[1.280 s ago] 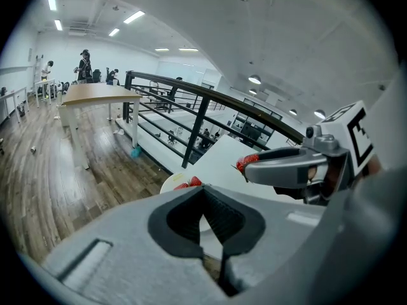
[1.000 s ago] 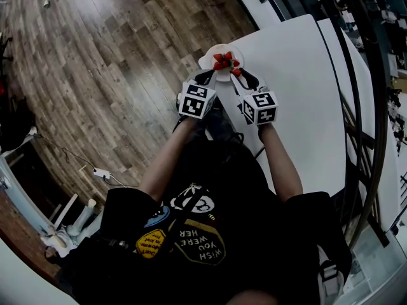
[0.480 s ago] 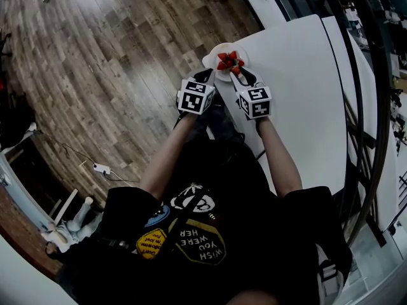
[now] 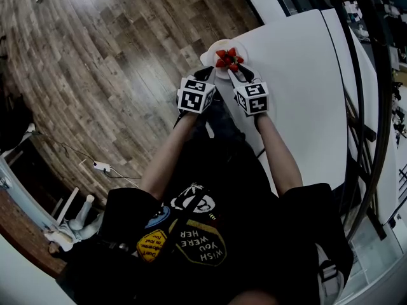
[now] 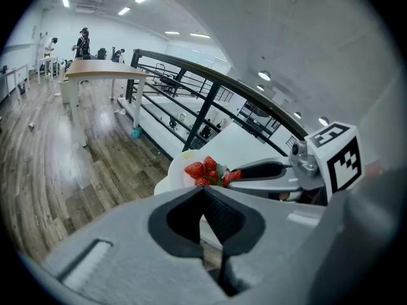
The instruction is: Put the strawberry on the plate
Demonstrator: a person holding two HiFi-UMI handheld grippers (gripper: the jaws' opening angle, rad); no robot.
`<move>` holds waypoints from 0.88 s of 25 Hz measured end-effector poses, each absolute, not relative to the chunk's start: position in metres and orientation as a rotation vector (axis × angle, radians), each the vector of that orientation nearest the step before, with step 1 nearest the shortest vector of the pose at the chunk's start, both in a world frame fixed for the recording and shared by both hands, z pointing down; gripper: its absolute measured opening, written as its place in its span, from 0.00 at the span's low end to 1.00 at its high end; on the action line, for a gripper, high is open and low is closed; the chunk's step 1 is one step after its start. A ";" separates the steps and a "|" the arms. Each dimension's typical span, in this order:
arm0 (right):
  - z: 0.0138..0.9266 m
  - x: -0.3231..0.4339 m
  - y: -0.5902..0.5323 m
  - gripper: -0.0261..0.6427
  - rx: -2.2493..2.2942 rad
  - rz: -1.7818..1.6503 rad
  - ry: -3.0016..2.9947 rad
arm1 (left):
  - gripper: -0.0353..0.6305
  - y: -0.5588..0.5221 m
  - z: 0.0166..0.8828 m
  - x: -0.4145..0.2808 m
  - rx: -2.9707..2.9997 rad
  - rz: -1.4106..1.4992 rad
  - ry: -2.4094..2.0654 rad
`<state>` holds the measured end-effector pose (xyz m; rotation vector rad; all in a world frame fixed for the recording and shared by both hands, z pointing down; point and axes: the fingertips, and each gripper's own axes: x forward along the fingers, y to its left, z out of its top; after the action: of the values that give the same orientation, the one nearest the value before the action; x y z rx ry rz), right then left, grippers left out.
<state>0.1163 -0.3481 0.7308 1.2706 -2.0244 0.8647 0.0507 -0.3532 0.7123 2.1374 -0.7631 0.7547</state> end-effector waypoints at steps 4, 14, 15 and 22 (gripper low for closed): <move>0.737 0.111 -0.345 0.24 1.246 0.863 -2.022 | 0.06 -0.351 0.716 0.049 2.130 0.756 -0.762; 0.745 0.107 -0.342 0.24 1.208 0.849 -2.020 | 0.06 -0.343 0.718 0.049 2.115 0.753 -0.752; 0.745 0.106 -0.342 0.24 1.204 0.846 -2.018 | 0.06 -0.342 0.718 0.049 2.114 0.753 -0.750; 0.751 0.102 -0.339 0.24 1.172 0.851 -2.005 | 0.06 -0.337 0.719 0.047 2.102 0.743 -0.741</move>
<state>0.1024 -0.3388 0.7513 1.1722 -2.0048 0.8512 0.0470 -0.3372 0.7194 2.1023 -0.7406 0.7432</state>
